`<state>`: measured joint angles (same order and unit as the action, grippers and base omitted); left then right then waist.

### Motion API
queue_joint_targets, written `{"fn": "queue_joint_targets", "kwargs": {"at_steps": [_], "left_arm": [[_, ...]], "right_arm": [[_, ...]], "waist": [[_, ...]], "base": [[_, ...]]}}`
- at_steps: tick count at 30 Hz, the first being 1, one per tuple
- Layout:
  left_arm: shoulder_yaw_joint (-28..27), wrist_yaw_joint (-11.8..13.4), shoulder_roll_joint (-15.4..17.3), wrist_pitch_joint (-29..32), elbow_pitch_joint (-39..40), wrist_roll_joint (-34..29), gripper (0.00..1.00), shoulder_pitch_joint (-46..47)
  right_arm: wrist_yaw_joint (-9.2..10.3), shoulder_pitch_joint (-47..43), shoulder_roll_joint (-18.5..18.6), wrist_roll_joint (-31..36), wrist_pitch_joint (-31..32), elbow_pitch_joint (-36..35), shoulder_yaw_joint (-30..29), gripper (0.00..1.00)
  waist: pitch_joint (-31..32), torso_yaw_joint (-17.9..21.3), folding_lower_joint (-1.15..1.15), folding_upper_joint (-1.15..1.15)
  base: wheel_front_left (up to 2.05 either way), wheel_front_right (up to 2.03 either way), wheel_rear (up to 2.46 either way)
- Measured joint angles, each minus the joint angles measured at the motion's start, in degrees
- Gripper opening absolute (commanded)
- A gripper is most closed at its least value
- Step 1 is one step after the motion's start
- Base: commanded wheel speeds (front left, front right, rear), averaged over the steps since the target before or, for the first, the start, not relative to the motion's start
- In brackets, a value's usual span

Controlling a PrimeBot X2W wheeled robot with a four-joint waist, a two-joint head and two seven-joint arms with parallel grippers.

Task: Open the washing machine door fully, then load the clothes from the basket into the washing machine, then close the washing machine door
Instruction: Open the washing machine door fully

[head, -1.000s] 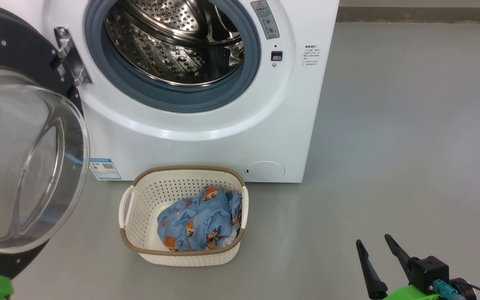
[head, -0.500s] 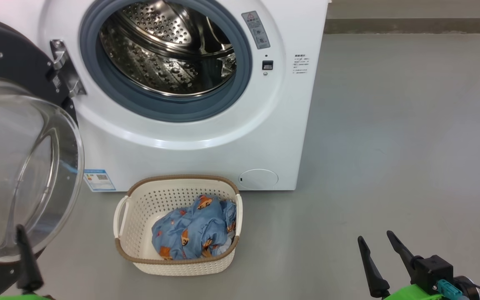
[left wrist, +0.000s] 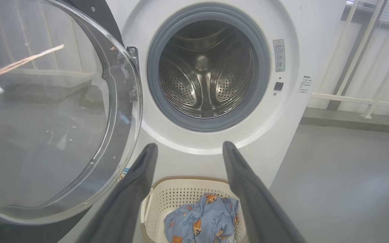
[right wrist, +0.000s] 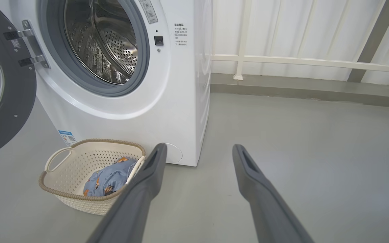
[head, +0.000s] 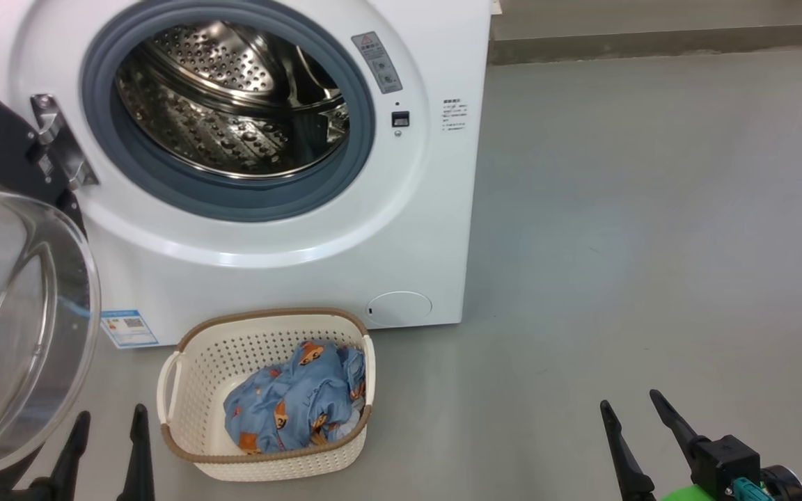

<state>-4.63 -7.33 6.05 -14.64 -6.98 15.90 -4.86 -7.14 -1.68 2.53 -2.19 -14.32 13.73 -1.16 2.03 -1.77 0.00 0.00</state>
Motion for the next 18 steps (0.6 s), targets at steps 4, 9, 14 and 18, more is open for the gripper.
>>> {"fn": "queue_joint_targets", "kwargs": {"at_steps": [4, 9, 14, 18], "left_arm": [[1.2, 0.0, 0.2, 0.0, 0.0, 0.0, 1.00, -0.2], [1.9, 0.0, -0.2, 0.0, -0.1, -0.1, 1.00, -1.2], [2.0, 0.0, -0.5, 0.0, -0.4, -0.5, 1.00, -1.2], [2.1, 0.0, -0.7, 0.0, -0.8, -0.7, 1.00, -1.3]], "right_arm": [[0.00, -0.3, 0.0, -0.1, 0.0, -1.2, 0.1, 1.00], [0.00, -1.3, 0.0, -0.1, 0.0, -1.8, 0.1, 1.00], [0.00, -2.0, 0.0, -0.1, 0.0, -2.2, 0.1, 1.00], [0.00, -2.0, 0.0, -0.1, 0.0, -3.4, 0.0, 1.00]], "waist": [[0.2, 1.0, 0.00, 0.00], [0.7, 1.9, 0.00, 0.00], [1.3, 2.5, 0.00, 0.00], [1.6, 2.7, 0.00, 0.00]], "base": [[0.00, 0.00, 0.00], [0.00, 0.00, 0.00], [0.00, 0.00, 0.00], [0.00, 0.00, 0.00]]}}
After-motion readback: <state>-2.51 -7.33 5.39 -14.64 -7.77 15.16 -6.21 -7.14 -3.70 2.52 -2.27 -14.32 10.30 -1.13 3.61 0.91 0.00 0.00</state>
